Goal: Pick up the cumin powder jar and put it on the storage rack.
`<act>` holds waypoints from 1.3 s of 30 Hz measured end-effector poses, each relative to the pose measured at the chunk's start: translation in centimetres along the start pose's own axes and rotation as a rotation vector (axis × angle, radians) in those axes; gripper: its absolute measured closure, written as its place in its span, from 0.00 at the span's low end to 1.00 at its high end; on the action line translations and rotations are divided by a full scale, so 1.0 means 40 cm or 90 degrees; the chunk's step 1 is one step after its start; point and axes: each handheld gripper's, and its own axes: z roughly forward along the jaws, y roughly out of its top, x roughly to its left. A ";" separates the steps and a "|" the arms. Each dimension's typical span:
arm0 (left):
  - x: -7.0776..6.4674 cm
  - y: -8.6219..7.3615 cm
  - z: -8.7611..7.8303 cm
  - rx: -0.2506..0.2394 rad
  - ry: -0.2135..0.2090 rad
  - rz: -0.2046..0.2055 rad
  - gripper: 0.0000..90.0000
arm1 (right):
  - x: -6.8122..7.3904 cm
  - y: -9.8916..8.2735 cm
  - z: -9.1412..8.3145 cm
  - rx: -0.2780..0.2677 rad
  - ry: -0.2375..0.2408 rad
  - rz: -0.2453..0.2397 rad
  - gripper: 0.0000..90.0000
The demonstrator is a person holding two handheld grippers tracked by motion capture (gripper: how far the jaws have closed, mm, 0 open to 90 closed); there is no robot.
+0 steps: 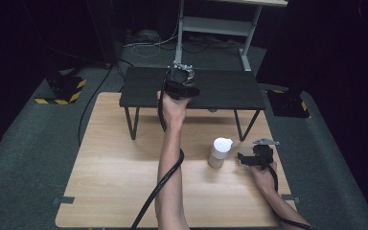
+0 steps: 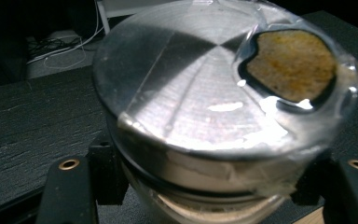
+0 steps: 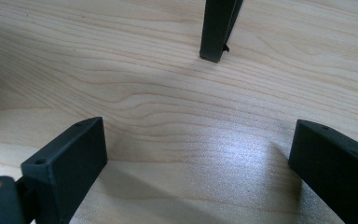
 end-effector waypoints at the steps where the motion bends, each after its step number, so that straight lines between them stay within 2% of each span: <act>1: -0.002 -0.001 -0.001 0.001 -0.001 -0.002 0.25 | 0.000 0.000 0.000 0.000 0.000 0.000 0.04; 5: -0.010 -0.014 -0.017 -0.011 0.008 -0.003 0.11 | 0.001 0.000 0.000 0.000 -0.001 0.000 0.04; 10: -0.006 -0.030 -0.043 -0.015 0.013 -0.009 0.05 | 0.002 0.000 0.000 0.000 -0.002 0.000 0.04; 17: 0.015 -0.081 -0.117 -0.042 0.009 -0.012 0.03 | 0.002 0.000 0.000 0.001 -0.003 -0.001 0.04; 25: 0.032 -0.133 -0.178 -0.046 0.013 -0.004 0.03 | 0.002 0.000 0.000 0.000 -0.004 -0.002 0.04; 26: 0.037 -0.150 -0.195 -0.047 0.014 -0.004 0.03 | 0.002 0.000 0.000 0.001 -0.003 -0.002 0.04; 30: 0.048 -0.177 -0.215 -0.046 0.017 -0.005 0.03 | 0.003 0.000 0.000 0.000 -0.004 -0.001 0.04; 31: 0.053 -0.199 -0.226 -0.043 0.027 -0.005 0.03 | 0.003 0.000 0.000 0.000 -0.004 -0.001 0.04; 32: 0.053 -0.199 -0.226 -0.043 0.027 -0.005 0.03 | 0.003 0.000 0.000 0.000 -0.004 -0.001 0.04; 38: 0.082 -0.271 -0.235 -0.040 0.029 -0.023 0.03 | 0.003 0.000 0.001 0.000 -0.004 -0.001 0.04; 39: 0.082 -0.271 -0.235 -0.040 0.029 -0.023 0.03 | 0.003 0.000 0.001 0.000 -0.004 -0.001 0.04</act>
